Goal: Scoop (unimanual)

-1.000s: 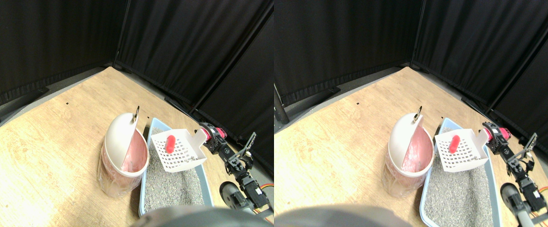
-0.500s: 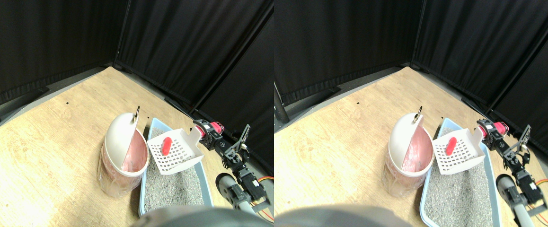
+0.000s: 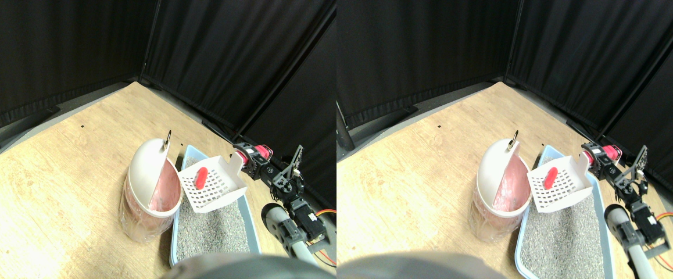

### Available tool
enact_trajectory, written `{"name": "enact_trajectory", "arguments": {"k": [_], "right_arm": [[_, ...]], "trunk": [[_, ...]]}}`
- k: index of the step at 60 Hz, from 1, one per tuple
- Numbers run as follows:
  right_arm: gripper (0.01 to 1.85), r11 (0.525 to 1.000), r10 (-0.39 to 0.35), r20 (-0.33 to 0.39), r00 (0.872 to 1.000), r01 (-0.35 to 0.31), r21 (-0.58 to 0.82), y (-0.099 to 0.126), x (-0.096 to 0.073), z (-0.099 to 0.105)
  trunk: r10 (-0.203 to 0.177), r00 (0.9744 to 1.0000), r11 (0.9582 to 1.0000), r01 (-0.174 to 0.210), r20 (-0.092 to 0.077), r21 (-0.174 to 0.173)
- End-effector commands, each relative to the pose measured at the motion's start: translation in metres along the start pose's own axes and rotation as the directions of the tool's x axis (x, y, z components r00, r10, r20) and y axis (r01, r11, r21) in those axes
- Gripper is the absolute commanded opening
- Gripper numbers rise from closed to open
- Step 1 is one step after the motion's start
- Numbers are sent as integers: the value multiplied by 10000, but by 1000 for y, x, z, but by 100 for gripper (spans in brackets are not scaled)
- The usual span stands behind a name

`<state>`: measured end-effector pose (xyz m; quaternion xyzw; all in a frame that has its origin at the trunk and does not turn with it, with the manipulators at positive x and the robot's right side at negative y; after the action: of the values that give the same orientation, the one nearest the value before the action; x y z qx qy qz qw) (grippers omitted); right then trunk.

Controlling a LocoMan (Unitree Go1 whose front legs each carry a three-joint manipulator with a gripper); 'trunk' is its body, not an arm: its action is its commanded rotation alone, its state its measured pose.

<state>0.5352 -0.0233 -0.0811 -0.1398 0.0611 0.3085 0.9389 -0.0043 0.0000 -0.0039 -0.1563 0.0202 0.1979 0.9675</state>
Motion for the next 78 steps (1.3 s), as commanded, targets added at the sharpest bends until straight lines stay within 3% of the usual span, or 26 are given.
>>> {"name": "enact_trajectory", "arguments": {"k": [1, 21, 24, 28, 30, 35, 38, 47, 75, 78], "right_arm": [[5, 9995, -37, 628, 9980, 57, -322, 4, 2, 11], [5, 9972, 100, 679, 9976, -50, -744, 4, 9, 11], [18, 9971, 93, 736, 9972, -36, -762, 3, 10, 11], [9, 9972, 75, 763, 9971, -17, -749, 2, 10, 13], [21, 9976, 97, 808, 9967, -41, -690, 1, 10, 15], [29, 9965, 138, 926, 9956, -61, -830, 0, 10, 18], [18, 9963, 158, 988, 9950, -74, -854, 0, 10, 20], [24, 9952, 250, 1381, 9901, -115, -976, 0, 8, 28], [30, 9985, 227, 1295, 9913, -160, -519, 5, 9, 35], [16, 9996, 139, 1304, 9914, -103, -278, 5, 8, 37]], "trunk": [[473, 9989, 9988, -473, -68, -79], [564, 9983, 9984, -565, -110, -90], [564, 9983, 9984, -565, -110, -90], [564, 9983, 9984, -565, -110, -90], [579, 9983, 9983, -579, -55, -92], [573, 9984, 9983, -574, -17, -99], [573, 9984, 9983, -574, -17, -99], [548, 9985, 9985, -548, 9, -82], [517, 9987, 9986, -516, 25, -132], [530, 9986, 9985, -530, 43, -134]]}}
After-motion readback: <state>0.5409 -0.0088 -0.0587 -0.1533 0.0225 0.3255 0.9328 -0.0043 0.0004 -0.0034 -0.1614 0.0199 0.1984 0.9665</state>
